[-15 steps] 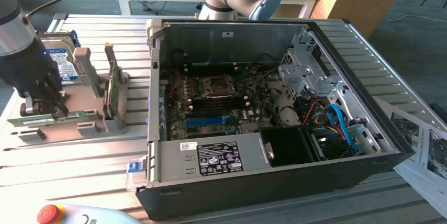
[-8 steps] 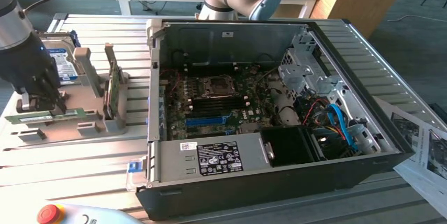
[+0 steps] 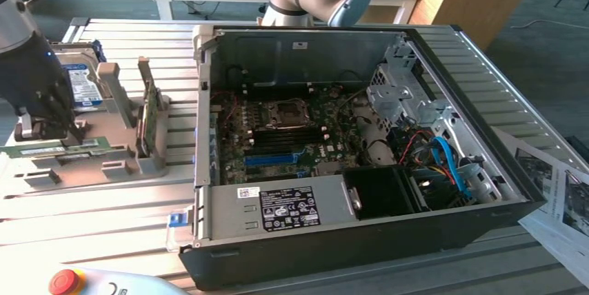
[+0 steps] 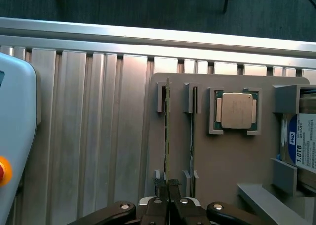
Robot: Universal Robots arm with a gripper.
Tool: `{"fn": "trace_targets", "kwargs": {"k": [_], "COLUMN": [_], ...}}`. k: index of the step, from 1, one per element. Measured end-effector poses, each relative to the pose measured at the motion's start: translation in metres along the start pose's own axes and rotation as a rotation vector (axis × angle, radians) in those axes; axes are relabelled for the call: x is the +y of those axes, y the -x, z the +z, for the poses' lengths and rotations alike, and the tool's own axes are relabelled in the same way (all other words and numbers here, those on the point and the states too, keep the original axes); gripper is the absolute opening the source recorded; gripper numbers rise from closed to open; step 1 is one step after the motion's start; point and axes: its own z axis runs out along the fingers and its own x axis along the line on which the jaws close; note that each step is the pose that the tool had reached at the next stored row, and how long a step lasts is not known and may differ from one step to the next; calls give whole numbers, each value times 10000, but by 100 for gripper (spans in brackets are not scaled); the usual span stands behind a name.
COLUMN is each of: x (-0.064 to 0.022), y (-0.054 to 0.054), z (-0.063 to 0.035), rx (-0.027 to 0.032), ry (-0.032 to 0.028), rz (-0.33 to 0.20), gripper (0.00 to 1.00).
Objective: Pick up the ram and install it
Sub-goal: 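Pick up the ram and move it above insertion slot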
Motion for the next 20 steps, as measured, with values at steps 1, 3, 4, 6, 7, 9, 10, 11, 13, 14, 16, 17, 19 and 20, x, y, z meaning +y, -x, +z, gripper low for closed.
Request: {"fn": "trace_targets", "kwargs": {"k": [1, 3, 4, 6, 7, 9, 10, 11, 13, 14, 16, 17, 19, 20], "x": [-1, -3, -5, -7, -9, -11, -11, -11, -12, -13, -13, -13, -14, -14], "y": [0, 0, 0, 1, 1, 1, 2, 2, 2, 3, 3, 3, 4, 4], "z": [-19, -51, -67, -99, -116, -154, -174, -196, -240, -262, -305, -327, -367, -386], "rx": [0, -1, -1, -2, -2, -3, -4, -4, -4, -4, -4, -4, -4, -6], "ry": [5, 18, 26, 42, 51, 68, 73, 79, 86, 89, 97, 102, 114, 119], "rz": [2, 6, 7, 11, 14, 18, 20, 22, 23, 24, 26, 27, 28, 29], "gripper": [12, 12, 12, 12, 12, 12, 12, 12, 12, 12, 12, 12, 12, 12]}}
